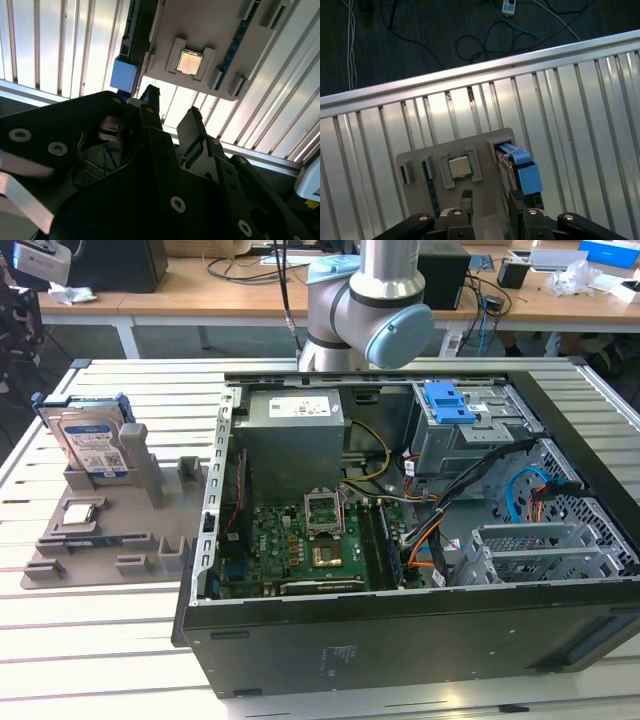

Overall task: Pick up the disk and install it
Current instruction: 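Pick up the disk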

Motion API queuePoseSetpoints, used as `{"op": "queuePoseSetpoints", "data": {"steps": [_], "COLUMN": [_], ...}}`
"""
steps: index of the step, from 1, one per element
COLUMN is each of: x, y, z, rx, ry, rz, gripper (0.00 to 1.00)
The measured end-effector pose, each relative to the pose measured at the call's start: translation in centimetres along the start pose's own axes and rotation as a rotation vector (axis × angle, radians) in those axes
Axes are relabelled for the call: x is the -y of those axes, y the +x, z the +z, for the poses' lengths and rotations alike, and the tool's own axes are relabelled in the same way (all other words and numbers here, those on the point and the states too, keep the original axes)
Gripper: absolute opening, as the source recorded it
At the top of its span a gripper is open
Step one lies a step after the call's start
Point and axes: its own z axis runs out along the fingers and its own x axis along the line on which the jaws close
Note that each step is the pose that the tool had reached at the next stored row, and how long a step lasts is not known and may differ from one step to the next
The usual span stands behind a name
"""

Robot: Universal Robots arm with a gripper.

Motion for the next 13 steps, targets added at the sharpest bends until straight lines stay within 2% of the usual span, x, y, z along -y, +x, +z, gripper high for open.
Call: {"op": "queuePoseSetpoints", "data": {"steps": [5, 10, 13], "x": [0.04, 0.15, 0.39], "y": [-0.06, -0.2, -0.66], "z": [0.02, 0.02, 0.03], "rx": [-0.0027, -0.0029, -0.003], "ry": [-0.0023, -0.0024, -0.0026], "rz": [-0.093, -0.096, -0.098], "gripper": [0.42, 0.42, 0.42]}}
